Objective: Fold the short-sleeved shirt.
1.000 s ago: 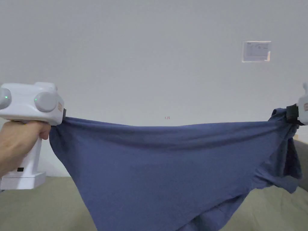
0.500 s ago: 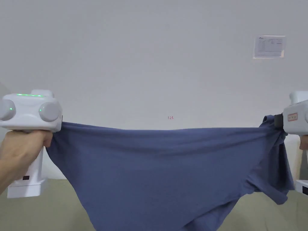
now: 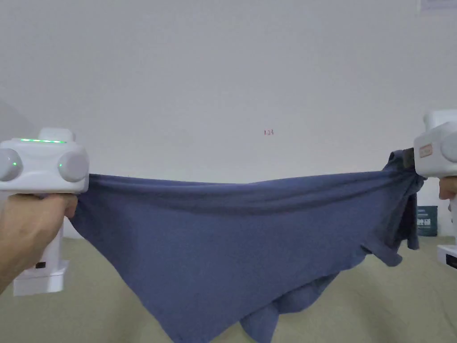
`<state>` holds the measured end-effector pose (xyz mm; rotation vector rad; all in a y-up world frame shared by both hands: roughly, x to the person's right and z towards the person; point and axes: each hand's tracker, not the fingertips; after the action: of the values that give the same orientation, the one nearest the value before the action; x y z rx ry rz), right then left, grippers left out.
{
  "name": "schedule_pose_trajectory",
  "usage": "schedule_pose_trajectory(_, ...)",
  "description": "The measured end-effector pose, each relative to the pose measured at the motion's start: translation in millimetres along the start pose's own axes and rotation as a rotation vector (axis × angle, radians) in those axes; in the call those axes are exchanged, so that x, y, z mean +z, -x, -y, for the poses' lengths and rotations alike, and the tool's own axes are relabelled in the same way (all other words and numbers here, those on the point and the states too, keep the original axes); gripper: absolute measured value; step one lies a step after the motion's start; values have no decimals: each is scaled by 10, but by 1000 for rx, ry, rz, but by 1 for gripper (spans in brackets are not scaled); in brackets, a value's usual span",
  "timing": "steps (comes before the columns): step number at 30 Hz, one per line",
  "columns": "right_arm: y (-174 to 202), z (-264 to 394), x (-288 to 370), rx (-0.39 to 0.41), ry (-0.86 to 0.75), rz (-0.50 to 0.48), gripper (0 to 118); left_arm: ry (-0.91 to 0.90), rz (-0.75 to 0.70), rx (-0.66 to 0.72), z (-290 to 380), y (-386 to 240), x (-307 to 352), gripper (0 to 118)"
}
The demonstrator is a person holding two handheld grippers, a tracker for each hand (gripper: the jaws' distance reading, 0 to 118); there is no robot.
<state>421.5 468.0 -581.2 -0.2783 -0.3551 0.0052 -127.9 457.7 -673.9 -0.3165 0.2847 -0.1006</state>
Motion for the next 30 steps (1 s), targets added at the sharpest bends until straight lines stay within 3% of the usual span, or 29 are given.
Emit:
schedule_pose_trajectory(7,-24,921,-132,19,100,-13,4,142,48,-39,855,-45,-240,1)
schedule_pose_trajectory(12,-183,1844,405,83,224,-21,4,269,151,-87,1756,220,141,1)
schedule_pose_trajectory(16,-363,2468,964,24,318,-24,4,369,200,-152,2434,470,594,1)
schedule_pose_trajectory(23,-607,3490,2144,7,453,-69,4,476,283,-195,3374,941,1552,1)
schedule_pose_trajectory(24,-620,3599,2294,40,491,-63,4,482,296,-195,3468,1012,1688,1)
schedule_pose_trajectory(30,-857,3971,2888,-70,484,-53,4,518,318,-187,3863,1436,2134,1)
